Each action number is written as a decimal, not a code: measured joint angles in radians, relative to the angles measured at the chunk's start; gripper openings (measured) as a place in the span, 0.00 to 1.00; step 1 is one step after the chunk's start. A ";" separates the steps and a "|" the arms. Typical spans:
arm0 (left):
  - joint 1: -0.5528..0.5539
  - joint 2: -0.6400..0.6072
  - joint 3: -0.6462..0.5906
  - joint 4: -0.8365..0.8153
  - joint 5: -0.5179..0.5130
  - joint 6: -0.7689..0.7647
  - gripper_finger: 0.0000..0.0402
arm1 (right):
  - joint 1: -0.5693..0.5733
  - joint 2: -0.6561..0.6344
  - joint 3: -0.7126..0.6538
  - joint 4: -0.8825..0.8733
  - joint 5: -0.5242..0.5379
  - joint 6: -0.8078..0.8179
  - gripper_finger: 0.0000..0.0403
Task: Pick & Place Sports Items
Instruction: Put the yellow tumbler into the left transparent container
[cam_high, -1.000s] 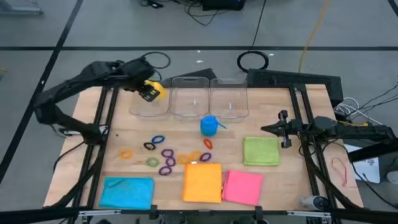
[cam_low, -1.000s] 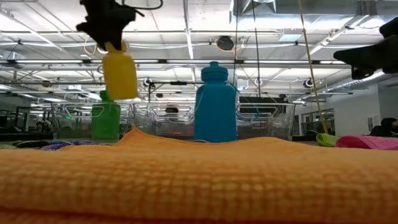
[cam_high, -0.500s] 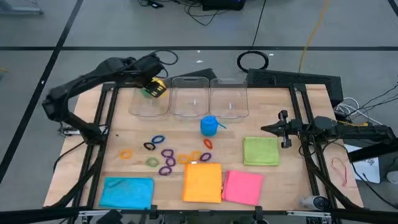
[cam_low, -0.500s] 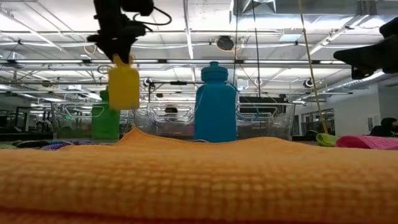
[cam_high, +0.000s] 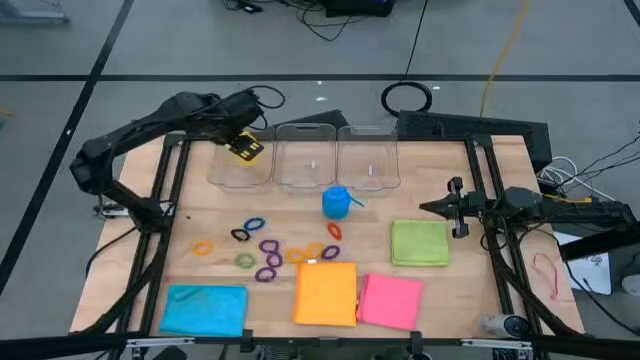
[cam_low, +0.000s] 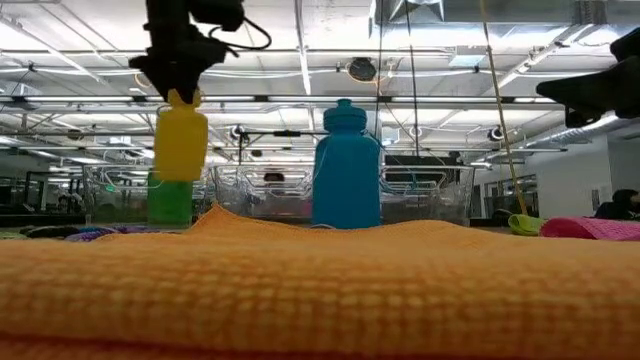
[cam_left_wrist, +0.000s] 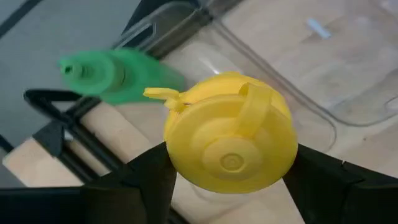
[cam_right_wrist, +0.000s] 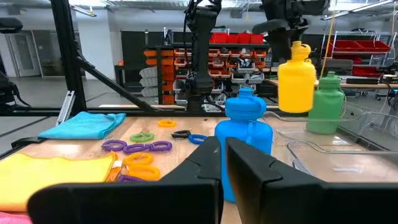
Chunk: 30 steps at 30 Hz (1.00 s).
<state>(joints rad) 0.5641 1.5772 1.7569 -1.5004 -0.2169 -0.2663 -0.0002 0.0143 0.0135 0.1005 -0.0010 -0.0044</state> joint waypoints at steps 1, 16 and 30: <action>-0.004 0.000 0.000 -0.013 0.000 -0.006 0.51 | 0.000 0.000 0.000 0.000 0.000 0.000 0.00; -0.121 -0.077 -0.133 -0.033 -0.020 -0.069 0.51 | 0.000 0.000 0.000 0.000 0.000 0.000 0.00; -0.014 -0.324 -0.421 0.201 0.045 -0.059 0.51 | 0.000 0.000 0.000 0.000 0.000 0.000 0.00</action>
<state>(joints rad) 0.5502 1.2527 1.3360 -1.2993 -0.1716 -0.3251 -0.0002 0.0139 0.0139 0.1001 -0.0010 -0.0048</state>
